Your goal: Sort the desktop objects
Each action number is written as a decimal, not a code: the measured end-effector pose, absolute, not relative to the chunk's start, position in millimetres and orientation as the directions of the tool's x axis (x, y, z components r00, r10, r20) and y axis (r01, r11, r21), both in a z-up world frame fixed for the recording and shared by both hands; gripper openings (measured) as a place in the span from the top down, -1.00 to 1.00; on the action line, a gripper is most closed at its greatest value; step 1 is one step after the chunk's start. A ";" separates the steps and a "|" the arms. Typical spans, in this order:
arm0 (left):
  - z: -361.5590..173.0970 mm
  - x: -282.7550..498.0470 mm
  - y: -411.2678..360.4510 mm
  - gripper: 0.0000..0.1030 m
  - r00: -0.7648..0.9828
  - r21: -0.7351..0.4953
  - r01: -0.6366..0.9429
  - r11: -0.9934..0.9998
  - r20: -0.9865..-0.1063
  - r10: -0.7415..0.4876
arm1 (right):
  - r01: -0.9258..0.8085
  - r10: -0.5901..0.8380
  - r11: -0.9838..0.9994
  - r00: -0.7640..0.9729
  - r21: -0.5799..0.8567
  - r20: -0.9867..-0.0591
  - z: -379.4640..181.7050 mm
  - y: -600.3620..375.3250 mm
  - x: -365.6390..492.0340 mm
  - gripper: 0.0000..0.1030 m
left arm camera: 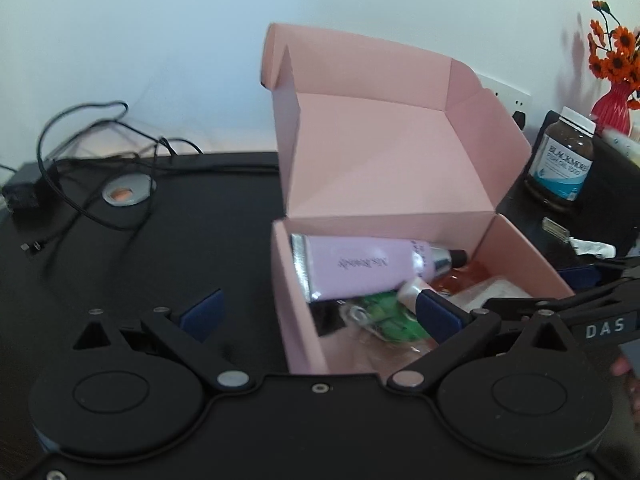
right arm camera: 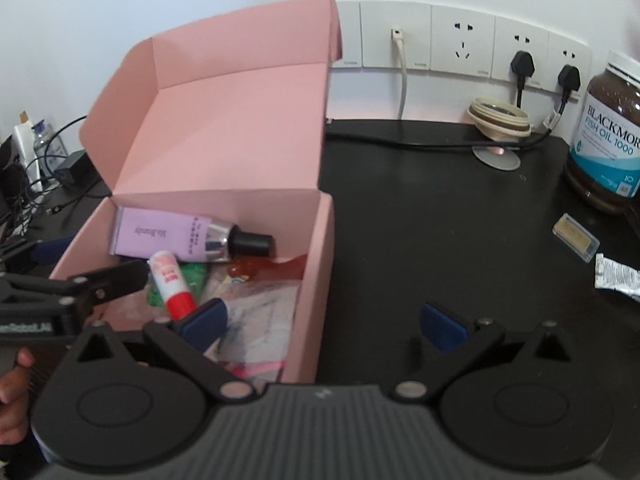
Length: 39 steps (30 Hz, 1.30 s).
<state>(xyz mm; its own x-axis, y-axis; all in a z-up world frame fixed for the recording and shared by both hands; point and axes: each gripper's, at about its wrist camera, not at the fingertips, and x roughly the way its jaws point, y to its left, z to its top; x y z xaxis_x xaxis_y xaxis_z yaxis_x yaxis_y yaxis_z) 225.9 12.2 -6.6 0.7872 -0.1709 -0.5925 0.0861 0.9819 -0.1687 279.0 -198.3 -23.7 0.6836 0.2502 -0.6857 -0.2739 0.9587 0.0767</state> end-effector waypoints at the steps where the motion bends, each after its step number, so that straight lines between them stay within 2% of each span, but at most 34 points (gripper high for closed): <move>1: -7.7 225.6 9.2 -0.99 0.780 -0.177 0.095 0.980 -0.598 -0.184 | -0.274 0.253 0.958 0.684 0.081 -0.684 -24.0 -199.1 278.2 -0.99; 4: -9.2 223.3 5.6 -0.99 0.772 -0.213 0.111 0.971 -0.597 -0.219 | -0.281 0.274 0.954 0.688 0.101 -0.672 -21.8 -202.8 274.9 -0.97; 8: -9.1 221.3 5.3 -0.99 0.769 -0.258 0.123 0.958 -0.586 -0.257 | -0.319 0.347 0.935 0.735 0.155 -0.583 -0.3 -229.1 265.5 -0.99; 11: -9.7 220.8 3.5 -0.99 0.765 -0.270 0.122 0.955 -0.588 -0.264 | -0.247 0.281 0.959 0.798 0.135 -0.533 19.4 -262.9 269.0 -0.99; 15: -10.0 219.2 -2.2 -0.99 0.770 -0.242 0.116 0.963 -0.590 -0.241 | -0.107 0.119 0.993 0.864 0.053 -0.490 28.3 -314.5 292.0 -0.99; 19: -10.8 218.1 -6.2 -0.99 0.776 -0.215 0.113 0.970 -0.591 -0.222 | -0.074 -0.005 0.990 0.830 -0.118 -0.558 8.1 -343.8 326.9 -0.95; 21: -10.9 218.0 -6.4 -0.99 0.777 -0.214 0.112 0.971 -0.590 -0.219 | -0.098 -0.008 0.985 0.796 -0.141 -0.606 -9.2 -351.0 340.8 -0.60; 25: -11.8 218.7 -5.5 -0.99 0.779 -0.216 0.111 0.970 -0.588 -0.220 | -0.149 0.044 0.984 0.735 -0.098 -0.676 -32.8 -350.4 362.9 -0.58; 28: -11.5 218.5 -5.6 -0.99 0.780 -0.214 0.111 0.970 -0.586 -0.219 | -0.138 0.023 0.984 0.723 -0.111 -0.690 -43.2 -350.5 370.6 -0.57; 30: -11.0 217.9 -5.7 -0.99 0.782 -0.212 0.112 0.971 -0.584 -0.218 | -0.128 0.019 0.986 0.710 -0.103 -0.704 -48.3 -352.7 375.9 -0.41; 39: -10.7 217.6 -7.2 -0.99 0.787 -0.205 0.110 0.973 -0.580 -0.211 | -0.063 0.030 0.998 0.691 -0.019 -0.722 -54.0 -360.4 381.7 -0.40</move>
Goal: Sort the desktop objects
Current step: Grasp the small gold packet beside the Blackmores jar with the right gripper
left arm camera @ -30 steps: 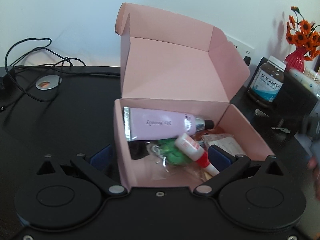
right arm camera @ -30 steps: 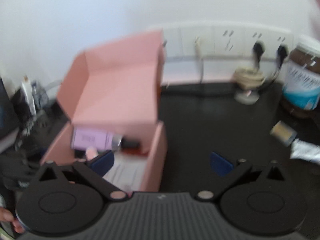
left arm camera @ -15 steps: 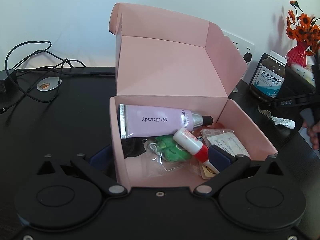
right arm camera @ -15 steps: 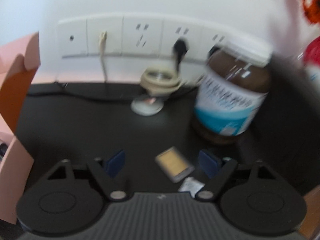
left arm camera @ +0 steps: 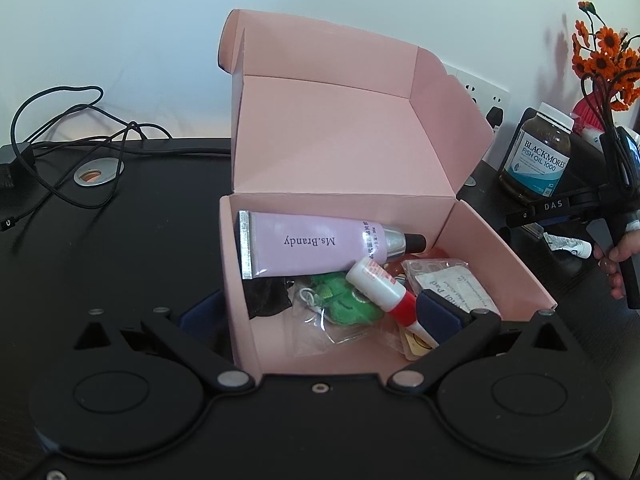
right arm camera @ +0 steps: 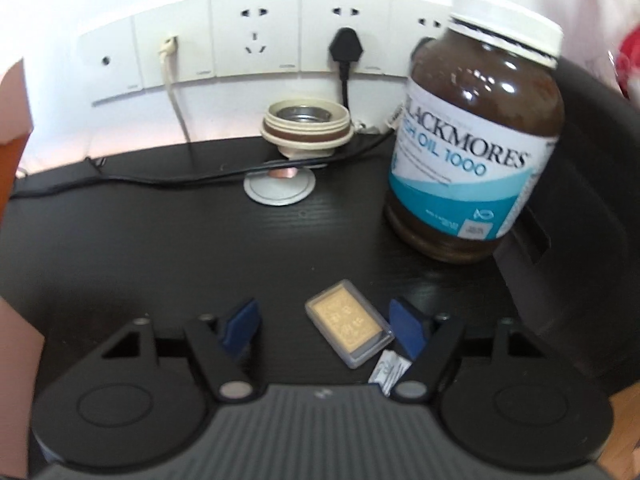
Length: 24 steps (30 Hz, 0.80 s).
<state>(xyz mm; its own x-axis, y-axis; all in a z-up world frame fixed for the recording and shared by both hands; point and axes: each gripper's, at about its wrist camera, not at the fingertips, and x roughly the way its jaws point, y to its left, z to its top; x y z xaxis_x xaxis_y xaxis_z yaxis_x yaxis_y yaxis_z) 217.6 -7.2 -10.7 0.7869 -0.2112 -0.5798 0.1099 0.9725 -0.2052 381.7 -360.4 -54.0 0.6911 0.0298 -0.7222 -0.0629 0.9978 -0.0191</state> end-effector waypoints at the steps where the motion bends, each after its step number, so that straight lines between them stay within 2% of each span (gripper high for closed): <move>1: -10.7 217.6 -7.3 -0.99 0.787 -0.204 0.110 0.973 -0.580 -0.211 | -0.054 0.041 0.999 0.680 0.006 -0.732 -53.1 -359.9 381.5 -0.35; 7: -11.2 216.8 -8.7 -0.99 0.795 -0.193 0.112 0.975 -0.572 -0.204 | -0.094 0.127 0.992 0.642 0.086 -0.756 -48.4 -338.5 380.8 -0.32; 14: -8.7 214.3 -10.2 -0.99 0.808 -0.171 0.118 0.978 -0.557 -0.194 | -0.019 0.035 0.999 0.661 0.031 -0.749 -49.6 -333.9 387.9 -0.31; 16: -8.3 214.4 -10.0 -0.99 0.807 -0.171 0.119 0.978 -0.557 -0.196 | -0.025 0.013 1.000 0.665 -0.005 -0.747 -50.9 -330.8 388.6 -0.21; 18: -8.2 214.7 -9.3 -0.99 0.809 -0.171 0.117 0.978 -0.555 -0.193 | -0.036 0.022 0.999 0.672 -0.004 -0.741 -50.3 -330.7 385.2 0.03; 24: -8.0 212.1 -11.6 -0.99 0.819 -0.153 0.135 0.979 -0.539 -0.197 | -0.037 0.030 0.999 0.681 0.006 -0.731 -50.1 -334.4 379.1 0.32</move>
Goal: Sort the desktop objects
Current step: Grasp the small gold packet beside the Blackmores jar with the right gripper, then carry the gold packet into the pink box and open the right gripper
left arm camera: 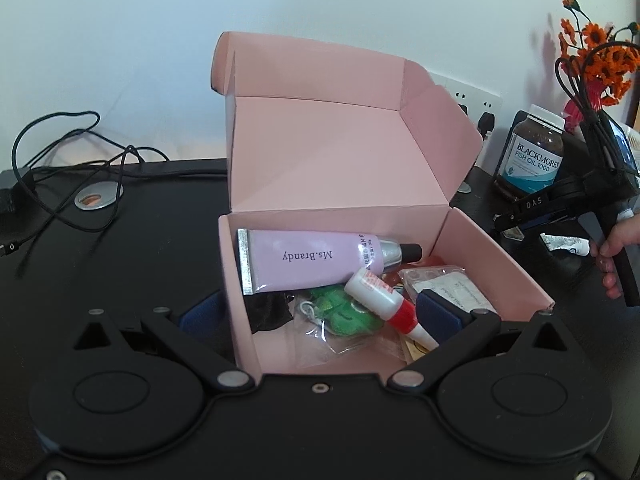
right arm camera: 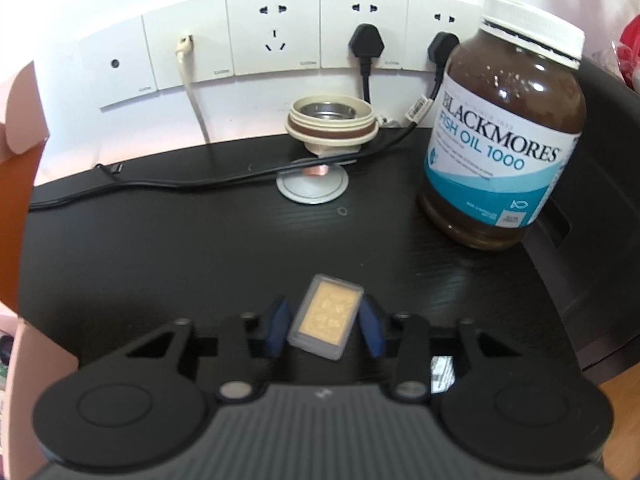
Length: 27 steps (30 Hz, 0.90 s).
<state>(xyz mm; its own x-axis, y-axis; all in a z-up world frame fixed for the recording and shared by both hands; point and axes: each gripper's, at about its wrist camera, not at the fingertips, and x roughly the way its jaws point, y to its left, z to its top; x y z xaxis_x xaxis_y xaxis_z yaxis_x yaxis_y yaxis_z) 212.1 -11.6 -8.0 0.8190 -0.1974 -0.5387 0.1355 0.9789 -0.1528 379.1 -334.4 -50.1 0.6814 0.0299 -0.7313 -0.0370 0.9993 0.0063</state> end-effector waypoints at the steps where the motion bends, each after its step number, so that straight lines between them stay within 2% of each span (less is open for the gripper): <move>1: -8.5 211.7 -12.6 -0.99 0.821 -0.144 0.136 0.980 -0.537 -0.193 | -0.034 0.031 0.999 0.683 0.010 -0.730 -50.1 -335.0 378.0 0.33; 8: -8.0 213.5 -7.8 -0.99 0.822 -0.146 0.150 0.978 -0.531 -0.206 | -0.022 0.036 0.999 0.697 0.028 -0.717 -51.9 -337.4 367.8 0.37; 14: 3.6 209.6 4.5 -0.99 0.874 -0.117 0.091 0.989 -0.467 -0.136 | -0.067 0.087 0.996 0.731 0.056 -0.676 -41.6 -338.0 348.3 0.37; 21: 15.7 205.5 30.4 -0.99 0.924 -0.206 -0.012 0.978 -0.377 -0.068 | -0.205 0.232 0.972 0.773 0.114 -0.590 3.8 -314.7 306.1 0.37; 27: 16.0 207.8 34.6 -0.99 0.926 -0.216 -0.047 0.975 -0.376 -0.039 | -0.386 0.397 0.911 0.726 0.146 -0.561 29.3 -279.8 267.6 0.38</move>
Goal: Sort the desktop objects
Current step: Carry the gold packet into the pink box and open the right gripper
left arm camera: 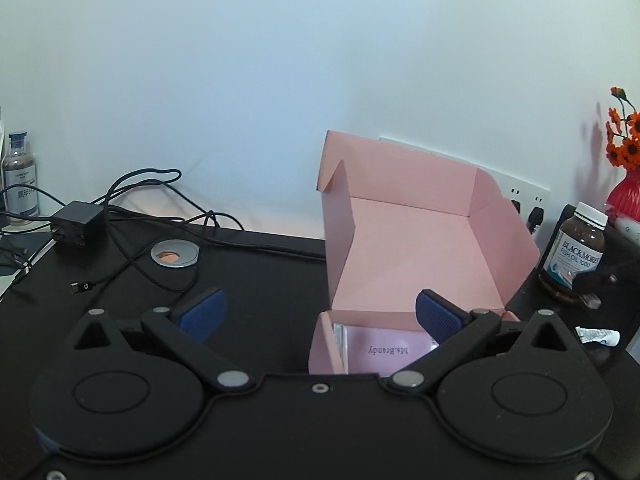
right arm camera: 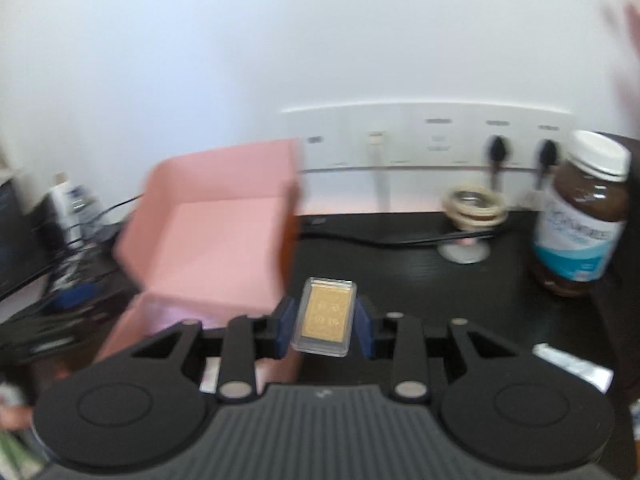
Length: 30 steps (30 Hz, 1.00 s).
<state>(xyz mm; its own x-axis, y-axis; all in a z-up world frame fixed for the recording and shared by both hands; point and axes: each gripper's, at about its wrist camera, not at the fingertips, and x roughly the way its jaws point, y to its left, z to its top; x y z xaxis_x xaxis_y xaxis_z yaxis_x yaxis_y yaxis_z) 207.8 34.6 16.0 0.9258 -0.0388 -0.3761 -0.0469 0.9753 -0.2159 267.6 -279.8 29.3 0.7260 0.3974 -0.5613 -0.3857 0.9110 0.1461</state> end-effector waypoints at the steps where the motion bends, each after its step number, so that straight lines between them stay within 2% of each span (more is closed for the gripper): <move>1: 15.9 208.2 35.2 -0.99 0.926 -0.217 -0.053 0.975 -0.376 -0.034 | -0.408 0.418 0.900 0.712 0.153 -0.564 30.1 -273.3 264.1 0.38; 6: 19.3 202.7 44.3 -0.99 0.936 -0.253 -0.074 0.965 -0.352 -0.020 | -0.531 0.555 0.815 0.597 0.233 -0.579 25.3 -232.7 259.1 0.38; 9: 21.8 199.3 51.1 -0.99 0.944 -0.293 -0.085 0.952 -0.330 -0.018 | -0.569 0.650 0.745 0.498 0.349 -0.574 13.1 -206.4 262.6 0.38; 12: 23.4 197.3 55.1 -0.99 0.949 -0.305 -0.097 0.947 -0.315 -0.004 | -0.599 0.680 0.713 0.463 0.364 -0.568 1.3 -180.0 264.0 0.38; 16: 23.1 198.7 54.9 -1.00 0.947 -0.297 -0.108 0.949 -0.322 0.007 | -0.613 0.680 0.704 0.436 0.360 -0.589 -8.5 -150.3 271.9 0.38; 20: 23.7 198.7 52.6 -1.00 0.947 -0.282 -0.124 0.951 -0.320 0.028 | -0.638 0.645 0.713 0.435 0.291 -0.628 -14.7 -127.9 273.7 0.38; 30: 21.2 199.8 50.7 -1.00 0.943 -0.275 -0.153 0.949 -0.328 0.057 | -0.632 0.591 0.740 0.448 0.230 -0.671 -24.9 -119.3 275.4 0.38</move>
